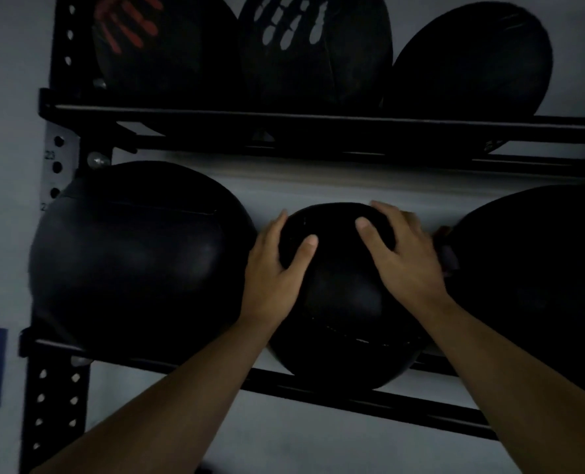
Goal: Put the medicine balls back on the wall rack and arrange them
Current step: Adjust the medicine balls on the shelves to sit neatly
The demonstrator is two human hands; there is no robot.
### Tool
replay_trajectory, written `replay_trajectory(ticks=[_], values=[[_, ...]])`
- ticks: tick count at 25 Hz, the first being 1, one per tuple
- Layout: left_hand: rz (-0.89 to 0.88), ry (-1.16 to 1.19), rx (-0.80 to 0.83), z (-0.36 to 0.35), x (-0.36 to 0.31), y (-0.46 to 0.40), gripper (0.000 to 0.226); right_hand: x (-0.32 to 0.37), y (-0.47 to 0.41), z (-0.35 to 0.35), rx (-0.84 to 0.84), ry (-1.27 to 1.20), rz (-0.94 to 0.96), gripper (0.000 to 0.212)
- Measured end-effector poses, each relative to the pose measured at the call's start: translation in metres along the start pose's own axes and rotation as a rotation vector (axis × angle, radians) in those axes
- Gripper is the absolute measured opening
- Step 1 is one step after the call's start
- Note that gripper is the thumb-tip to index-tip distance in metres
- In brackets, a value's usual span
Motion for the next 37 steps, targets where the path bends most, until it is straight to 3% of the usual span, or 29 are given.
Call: replay_trajectory(ticks=[4,6,8,11,13,18,20,25,27,30,33,37], values=[[0.043,-0.029,-0.009,0.01,-0.001,0.002,0.066,-0.009,0.019,-0.007,-0.072,-0.005,-0.159,0.096],[0.086,-0.045,-0.033,0.005,-0.005,0.009,0.062,-0.014,0.012,-0.006,-0.055,-0.011,-0.138,0.087],[0.129,-0.174,-0.111,-0.007,-0.012,0.027,0.074,-0.02,-0.007,-0.002,0.015,-0.158,-0.087,0.064],[0.071,-0.388,-0.202,-0.008,-0.027,0.041,0.081,-0.024,-0.026,-0.004,0.143,-0.217,-0.016,0.05],[0.005,-0.363,-0.184,0.005,-0.027,0.023,0.08,-0.026,-0.029,-0.003,0.184,-0.142,-0.029,0.057],[0.048,-0.083,0.18,-0.007,-0.008,-0.011,0.1,-0.012,0.026,-0.005,0.038,0.007,-0.077,0.09],[0.093,-0.105,0.115,-0.008,-0.005,-0.013,0.102,-0.001,0.026,-0.009,0.057,0.092,-0.034,0.09],[0.35,-0.108,-0.055,0.002,0.013,0.003,0.101,0.021,-0.034,-0.026,0.32,0.176,0.042,0.075],[0.33,-0.103,-0.066,0.003,0.011,0.006,0.102,0.02,-0.03,-0.027,0.268,0.153,0.049,0.072],[0.247,-0.061,-0.072,0.001,0.005,0.007,0.094,0.016,-0.023,-0.005,0.057,0.033,0.083,0.052],[0.134,-0.052,-0.011,-0.001,-0.004,0.002,0.08,0.01,-0.014,-0.006,0.096,0.017,0.111,0.052],[0.118,-0.159,0.037,0.003,-0.007,-0.002,0.082,0.011,-0.011,-0.009,0.133,0.046,0.129,0.058]])
Point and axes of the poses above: each hand's wrist, its own y-axis away from the middle knuckle, its own z-axis out of the back of the hand, x = y × z, the point moved 10 cm from there along -y, towards the middle knuckle, and after that the axes turned 5 degrees about -y, right-handed, at the moved point
